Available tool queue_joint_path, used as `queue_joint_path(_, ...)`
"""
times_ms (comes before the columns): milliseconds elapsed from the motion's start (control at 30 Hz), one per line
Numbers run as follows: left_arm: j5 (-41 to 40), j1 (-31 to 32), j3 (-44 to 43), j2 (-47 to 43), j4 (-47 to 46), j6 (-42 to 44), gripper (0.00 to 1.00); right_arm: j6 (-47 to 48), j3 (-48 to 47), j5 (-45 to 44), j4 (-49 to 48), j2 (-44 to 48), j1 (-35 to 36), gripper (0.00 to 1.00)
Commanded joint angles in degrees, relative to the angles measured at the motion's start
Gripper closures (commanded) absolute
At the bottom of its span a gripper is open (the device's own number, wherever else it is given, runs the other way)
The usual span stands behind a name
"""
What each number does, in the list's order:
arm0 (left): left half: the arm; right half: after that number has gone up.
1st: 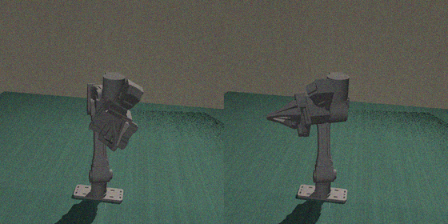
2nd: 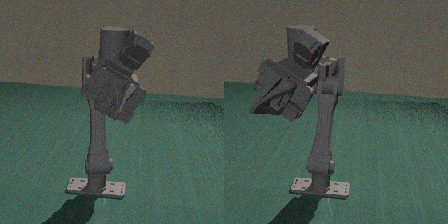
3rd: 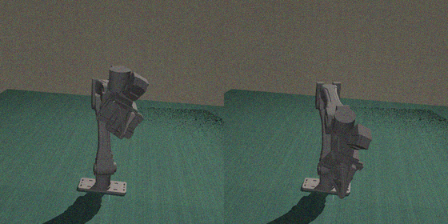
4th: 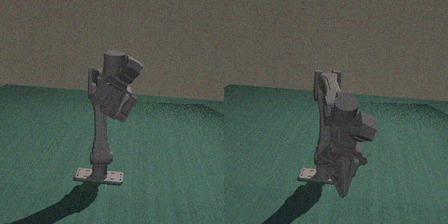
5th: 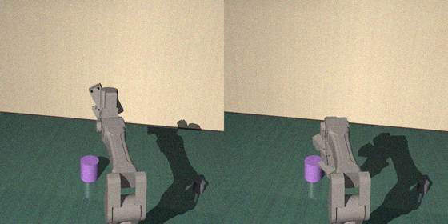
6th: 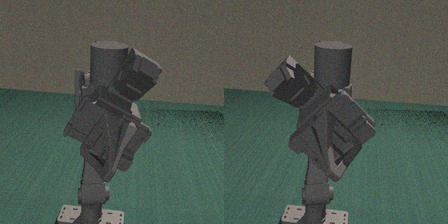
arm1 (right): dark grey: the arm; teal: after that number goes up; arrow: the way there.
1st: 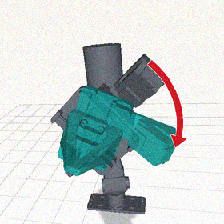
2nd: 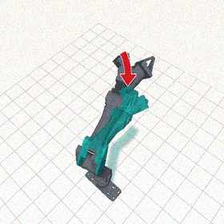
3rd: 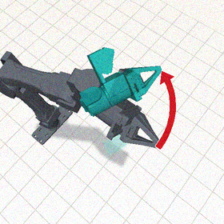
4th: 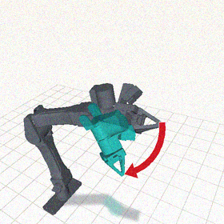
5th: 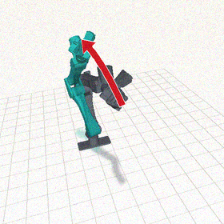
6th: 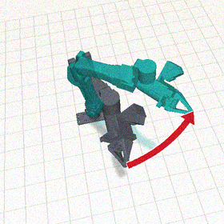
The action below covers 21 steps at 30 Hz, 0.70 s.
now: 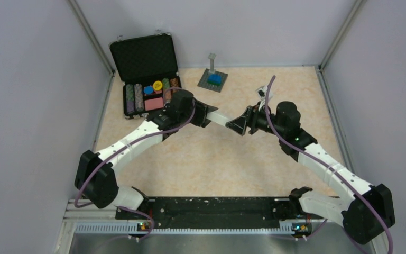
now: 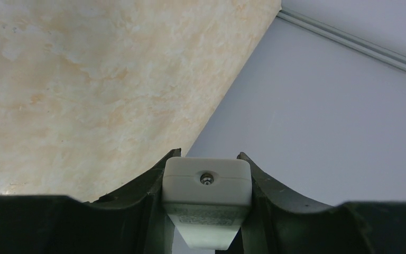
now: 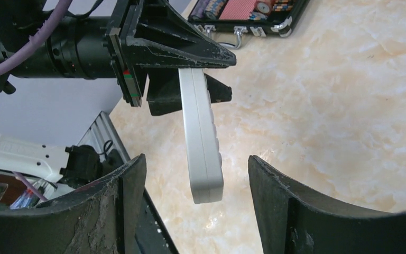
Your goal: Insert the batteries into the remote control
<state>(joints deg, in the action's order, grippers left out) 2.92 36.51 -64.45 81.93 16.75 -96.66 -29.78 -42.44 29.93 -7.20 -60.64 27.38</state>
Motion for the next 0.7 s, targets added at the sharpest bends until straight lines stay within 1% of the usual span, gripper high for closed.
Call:
queue_joint_path(0,2.2,-1.0,0.6,-2.9,-3.6,4.3,1.0,-0.1,-0.8,1.8,1.5,2.3,0.3,0.3)
queue_joint_path(67,4.1,-1.6,0.6,-2.9,-6.2,9.6,1.0,-1.4,-2.7,4.0,2.6,2.0,0.0,0.29)
queue_joint_path(133,7.8,-2.6,0.9,-2.9,-10.1,17.6,1.0,-2.9,-5.4,7.0,4.3,1.6,-0.4,0.26)
queue_joint_path(167,9.0,-2.9,0.9,-3.1,-10.5,22.8,1.0,-3.1,-6.8,8.0,5.9,1.5,-0.4,0.24)
queue_joint_path(200,10.7,-3.4,1.6,-3.4,-13.0,26.9,1.0,-3.1,-8.4,9.4,8.5,0.9,-0.5,0.19)
queue_joint_path(267,16.4,-3.8,2.4,-4.2,-19.2,35.3,1.0,-2.3,-11.7,13.9,13.7,-1.7,-1.0,0.14)
queue_joint_path(367,25.4,-3.9,1.9,-4.7,-21.7,44.3,1.0,-2.3,-12.8,19.4,16.0,-4.3,-1.1,0.12)
queue_joint_path(400,27.6,-3.8,1.9,-4.7,-22.6,46.1,1.0,-2.2,-12.3,19.8,15.6,-4.3,-1.2,0.11)
queue_joint_path(467,31.3,-3.9,2.3,-5.3,-26.1,46.7,1.0,-1.5,-11.5,20.2,15.0,-4.6,-1.2,0.1)
queue_joint_path(567,36.6,-3.8,2.7,-5.3,-34.1,44.3,1.0,-2.0,-9.6,21.4,11.3,-4.6,-1.1,0.09)
queue_joint_path(667,38.6,-3.8,2.9,-5.0,-38.8,41.4,1.0,-5.1,-7.9,21.6,5.7,-4.1,-1.1,0.11)
